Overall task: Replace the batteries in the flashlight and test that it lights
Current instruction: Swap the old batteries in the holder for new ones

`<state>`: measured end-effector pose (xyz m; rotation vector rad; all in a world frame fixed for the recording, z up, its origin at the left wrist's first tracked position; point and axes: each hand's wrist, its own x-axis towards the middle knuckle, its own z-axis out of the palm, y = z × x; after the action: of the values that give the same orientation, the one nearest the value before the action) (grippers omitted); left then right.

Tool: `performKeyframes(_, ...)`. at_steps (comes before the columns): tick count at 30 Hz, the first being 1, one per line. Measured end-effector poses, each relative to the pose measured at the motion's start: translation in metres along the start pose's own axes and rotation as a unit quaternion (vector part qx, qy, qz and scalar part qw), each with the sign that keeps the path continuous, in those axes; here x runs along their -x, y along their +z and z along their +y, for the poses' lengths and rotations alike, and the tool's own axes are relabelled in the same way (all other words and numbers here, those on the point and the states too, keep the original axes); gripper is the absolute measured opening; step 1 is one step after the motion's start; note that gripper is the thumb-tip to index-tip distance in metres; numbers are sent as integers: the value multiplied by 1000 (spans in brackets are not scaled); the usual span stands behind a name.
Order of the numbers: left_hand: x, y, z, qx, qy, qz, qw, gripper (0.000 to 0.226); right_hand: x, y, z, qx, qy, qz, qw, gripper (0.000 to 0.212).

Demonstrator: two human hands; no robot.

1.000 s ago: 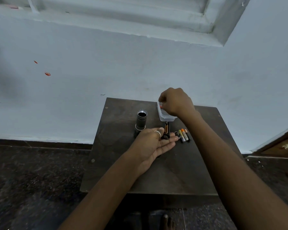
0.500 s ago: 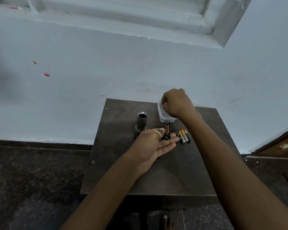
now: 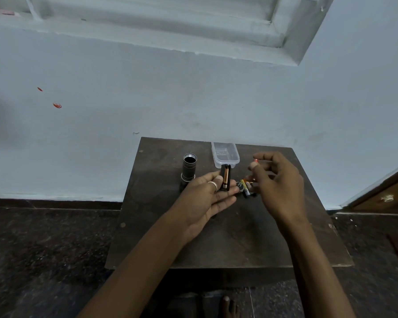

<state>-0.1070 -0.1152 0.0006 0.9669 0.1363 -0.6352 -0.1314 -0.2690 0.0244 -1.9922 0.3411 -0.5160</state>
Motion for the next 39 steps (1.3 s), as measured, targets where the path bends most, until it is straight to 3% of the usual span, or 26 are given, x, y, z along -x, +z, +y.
performKeyframes(5,-3,-2,-2,2,4,-7,1000,24,1,-1,-4,-5,-19,12,1000,18)
performKeyframes(12,-3,-5,-1,-19,17,0,1000,26,7,-6,-9,7,-24,-34,999,9)
performKeyframes(17,-4,-3,-3,-48,35,5,998,29,11,0,-13,36,-62,-67,995,20)
performKeyframes(24,-2,1,-4,-66,44,-3,997,31,12,11,-7,41,-90,-39,994,27)
performKeyframes(32,-4,-3,-4,-55,40,-11,998,30,15,18,-3,92,-192,8,977,16)
performKeyframes(39,-3,-7,-2,-33,22,-33,999,30,18,23,0,167,-245,-30,954,16)
